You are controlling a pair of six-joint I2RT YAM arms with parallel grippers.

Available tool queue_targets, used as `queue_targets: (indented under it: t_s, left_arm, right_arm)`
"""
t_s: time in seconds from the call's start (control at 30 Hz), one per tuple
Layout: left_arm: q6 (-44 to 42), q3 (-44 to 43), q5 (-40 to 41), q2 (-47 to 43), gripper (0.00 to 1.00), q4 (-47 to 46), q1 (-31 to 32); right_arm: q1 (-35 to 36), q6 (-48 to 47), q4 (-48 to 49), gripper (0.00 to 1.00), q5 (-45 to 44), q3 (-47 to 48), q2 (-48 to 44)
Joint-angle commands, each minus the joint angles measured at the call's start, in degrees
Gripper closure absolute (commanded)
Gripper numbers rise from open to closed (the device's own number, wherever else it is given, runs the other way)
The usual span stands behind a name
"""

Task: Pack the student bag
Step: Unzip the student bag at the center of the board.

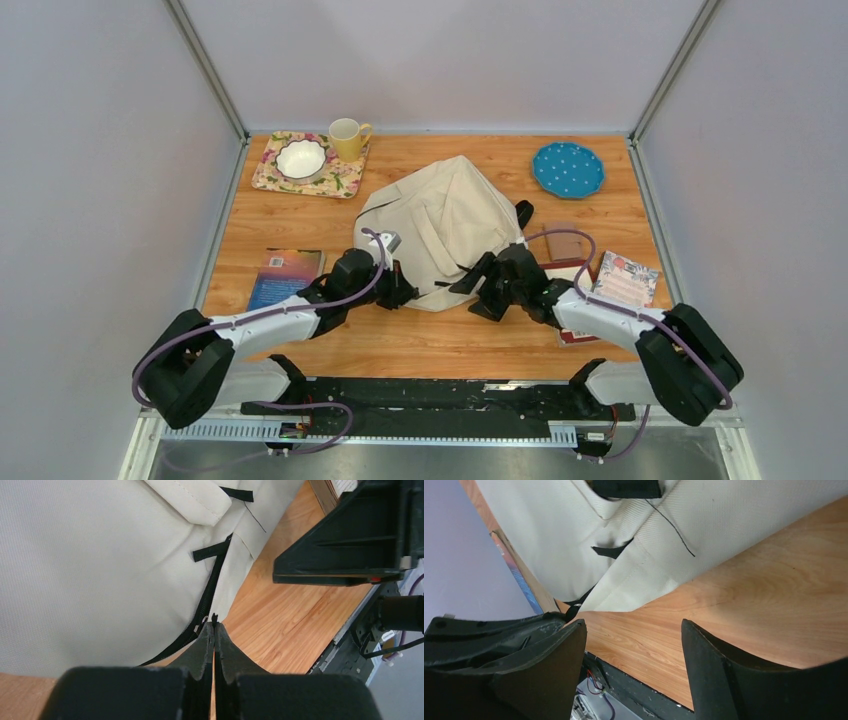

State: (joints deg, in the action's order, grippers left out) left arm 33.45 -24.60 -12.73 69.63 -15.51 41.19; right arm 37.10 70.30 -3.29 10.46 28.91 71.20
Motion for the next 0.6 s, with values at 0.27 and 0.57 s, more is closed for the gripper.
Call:
queue_targets:
  t_s: [0.27, 0.57]
  left_arm:
    - [-5.15, -1.50, -1.50, -4.94, 1.00, 1.27, 2.05]
    - [-7.44, -1.68, -4.23, -4.94, 1.00, 1.27, 2.58]
  right_arm:
    - [2.18, 11.35, 5.66, 0.29, -1.93, 7.65, 15.02]
    - [2.45, 9.87, 7.42, 0.65, -2.11, 8.53, 20.03]
